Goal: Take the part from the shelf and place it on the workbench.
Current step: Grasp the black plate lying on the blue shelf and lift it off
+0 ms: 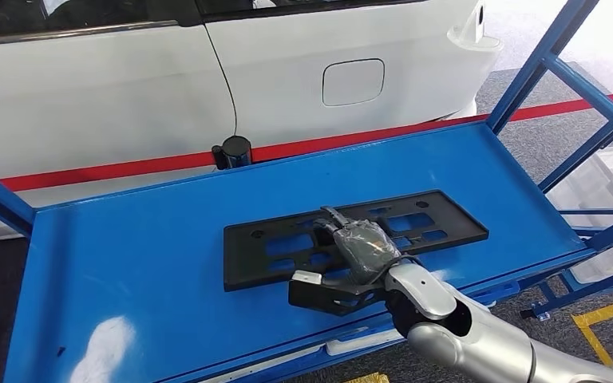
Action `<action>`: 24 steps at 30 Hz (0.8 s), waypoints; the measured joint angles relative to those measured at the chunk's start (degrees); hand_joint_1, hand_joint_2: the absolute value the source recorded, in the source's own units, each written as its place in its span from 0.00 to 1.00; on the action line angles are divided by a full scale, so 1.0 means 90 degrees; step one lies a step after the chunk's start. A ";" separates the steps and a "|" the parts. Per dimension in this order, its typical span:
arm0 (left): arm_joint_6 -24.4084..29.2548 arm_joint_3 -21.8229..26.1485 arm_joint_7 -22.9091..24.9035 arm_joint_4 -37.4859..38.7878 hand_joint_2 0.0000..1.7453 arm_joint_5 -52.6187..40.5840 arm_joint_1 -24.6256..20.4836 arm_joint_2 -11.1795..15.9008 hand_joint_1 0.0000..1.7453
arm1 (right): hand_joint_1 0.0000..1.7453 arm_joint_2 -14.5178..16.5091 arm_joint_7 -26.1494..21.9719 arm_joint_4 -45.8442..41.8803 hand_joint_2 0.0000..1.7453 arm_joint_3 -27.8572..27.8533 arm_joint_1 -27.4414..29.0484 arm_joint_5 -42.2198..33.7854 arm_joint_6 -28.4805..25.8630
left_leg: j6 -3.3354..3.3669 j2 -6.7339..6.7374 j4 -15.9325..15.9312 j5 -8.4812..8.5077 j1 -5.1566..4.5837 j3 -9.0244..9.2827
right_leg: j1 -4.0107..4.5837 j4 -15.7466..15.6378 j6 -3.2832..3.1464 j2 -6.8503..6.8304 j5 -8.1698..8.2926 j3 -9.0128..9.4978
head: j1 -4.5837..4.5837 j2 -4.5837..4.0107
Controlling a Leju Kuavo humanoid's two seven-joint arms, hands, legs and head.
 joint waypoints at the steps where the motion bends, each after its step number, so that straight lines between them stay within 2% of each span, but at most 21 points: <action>1: 0.0000 0.0000 -0.0004 0.0000 0.00 -0.0011 0.0000 0.0000 0.00 | 1.00 0.0001 -0.0012 0.0001 0.75 -0.0036 0.0026 0.0013 -0.0069 | 0.0000 0.0000 0.0000 0.0000 0.0000 0.0000 | 0.0000 0.0000 0.0000 0.0000 0.0000 0.0000 | -0.0001 0.0000; 2: -0.0001 -0.0001 -0.0004 0.0000 0.00 -0.0023 0.0000 0.0000 0.00 | 1.00 0.0002 -0.0029 0.0001 1.00 -0.0076 0.0050 -0.0001 -0.0155 | 0.0000 0.0001 0.0000 0.0000 0.0000 0.0000 | 0.0000 0.0000 0.0000 0.0000 0.0000 0.0000 | -0.0001 0.0000; 9: -0.0002 -0.0002 -0.0004 0.0000 0.00 -0.0083 0.0000 -0.0001 0.00 | 1.00 -0.0022 -0.0225 -0.0078 1.00 -0.0603 0.0113 -0.0647 -0.0972 | 0.0000 0.0005 0.0000 0.0000 -0.0001 0.0005 | 0.0000 0.0000 0.0000 0.0002 0.0000 0.0001 | 0.0001 0.0000; 24: -0.0012 -0.0049 -0.0018 0.0000 0.00 -0.0083 -0.0001 -0.0033 0.00 | 1.00 -0.0100 -0.0248 -0.0378 1.00 -0.1120 0.0169 -0.0812 -0.1030 | 0.0000 0.0002 0.0000 -0.0001 -0.0001 0.0012 | 0.0000 0.0000 0.0000 0.0003 0.0000 0.0001 | -0.0001 0.0000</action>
